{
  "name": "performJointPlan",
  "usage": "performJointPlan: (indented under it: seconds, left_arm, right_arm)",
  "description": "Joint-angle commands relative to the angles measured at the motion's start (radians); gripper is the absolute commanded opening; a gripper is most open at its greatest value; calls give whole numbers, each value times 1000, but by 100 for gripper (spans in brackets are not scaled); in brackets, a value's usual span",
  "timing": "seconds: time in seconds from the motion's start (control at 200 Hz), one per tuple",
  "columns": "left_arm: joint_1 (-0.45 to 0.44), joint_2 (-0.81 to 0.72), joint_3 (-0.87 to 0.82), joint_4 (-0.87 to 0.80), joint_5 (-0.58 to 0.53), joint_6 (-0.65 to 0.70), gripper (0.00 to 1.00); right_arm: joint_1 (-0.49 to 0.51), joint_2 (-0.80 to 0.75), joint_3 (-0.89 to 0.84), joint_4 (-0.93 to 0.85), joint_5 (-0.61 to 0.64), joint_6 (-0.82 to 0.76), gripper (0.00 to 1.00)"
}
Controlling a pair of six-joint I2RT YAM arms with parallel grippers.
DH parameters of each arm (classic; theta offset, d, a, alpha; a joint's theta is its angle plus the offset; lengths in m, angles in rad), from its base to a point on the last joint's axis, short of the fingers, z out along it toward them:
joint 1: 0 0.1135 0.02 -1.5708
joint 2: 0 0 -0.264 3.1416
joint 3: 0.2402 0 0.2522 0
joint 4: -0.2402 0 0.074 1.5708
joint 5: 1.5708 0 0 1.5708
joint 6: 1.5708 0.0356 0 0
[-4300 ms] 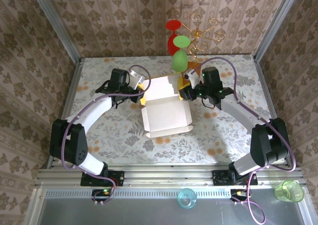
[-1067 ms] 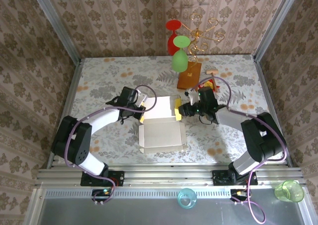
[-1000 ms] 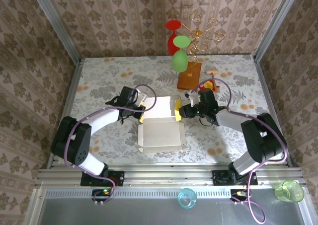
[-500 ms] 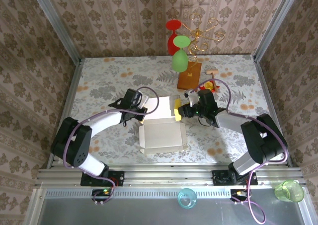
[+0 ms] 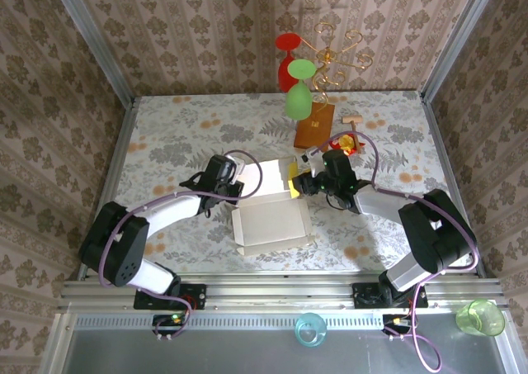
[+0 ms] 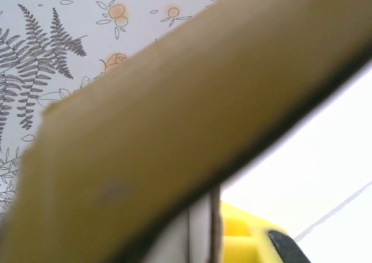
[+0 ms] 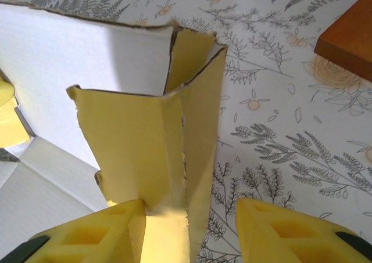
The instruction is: Fold the paper box
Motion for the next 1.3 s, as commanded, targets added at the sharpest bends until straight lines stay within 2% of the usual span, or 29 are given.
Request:
performJointPlan:
  seconds: [0.0,0.415,0.83,1.04,1.295]
  left_arm:
    - [0,5,-24,-14,-36,1,0]
    - [0,17,-4,-23,-32,7,0]
    - [3,15,4,-27,-27,17,0]
    - [3,16,8,-27,-27,19,0]
    - [4,26,17,-28,-27,18,0]
  right_arm:
    - [6,20,33,50,26,-9,46]
    - [12,47,70,46,-56,4,49]
    - [18,110,110,25,-30,-3,46]
    - [32,133,140,-12,18,-13,39]
    - [85,159,171,-62,166,-25,28]
